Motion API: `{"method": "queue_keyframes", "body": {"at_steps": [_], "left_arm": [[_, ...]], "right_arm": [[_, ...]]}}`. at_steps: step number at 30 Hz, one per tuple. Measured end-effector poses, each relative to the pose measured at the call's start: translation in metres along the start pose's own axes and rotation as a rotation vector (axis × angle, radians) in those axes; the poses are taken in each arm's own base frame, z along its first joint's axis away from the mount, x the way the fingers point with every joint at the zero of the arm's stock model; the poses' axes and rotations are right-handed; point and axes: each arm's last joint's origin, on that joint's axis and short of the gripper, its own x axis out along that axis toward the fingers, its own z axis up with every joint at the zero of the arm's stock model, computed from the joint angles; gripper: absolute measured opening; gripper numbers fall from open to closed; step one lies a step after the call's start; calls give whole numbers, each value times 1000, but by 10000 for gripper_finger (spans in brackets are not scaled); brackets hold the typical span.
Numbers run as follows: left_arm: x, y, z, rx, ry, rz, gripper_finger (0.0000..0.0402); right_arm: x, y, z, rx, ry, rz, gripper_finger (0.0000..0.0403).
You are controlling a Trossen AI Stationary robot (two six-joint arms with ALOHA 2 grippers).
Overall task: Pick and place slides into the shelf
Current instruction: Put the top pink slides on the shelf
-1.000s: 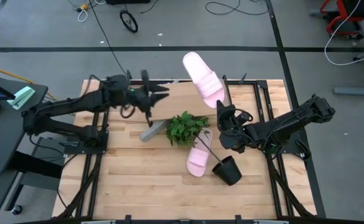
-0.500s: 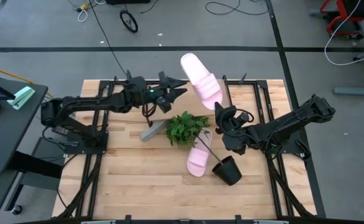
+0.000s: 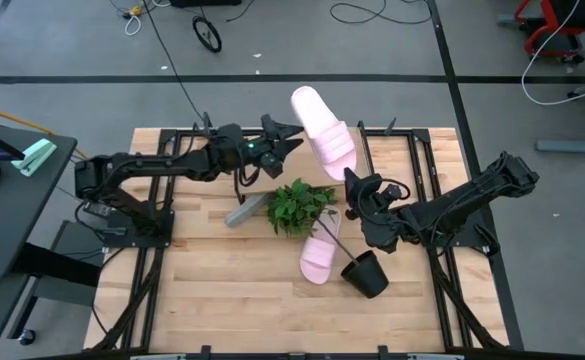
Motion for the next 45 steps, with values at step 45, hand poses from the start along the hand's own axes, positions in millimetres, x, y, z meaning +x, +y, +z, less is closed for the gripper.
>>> {"method": "queue_keyframes", "body": {"at_steps": [45], "left_arm": [[-39, 112, 20, -1147, -29, -370, 205]], "right_arm": [[12, -9, 3, -145, 35, -39, 25]]}}
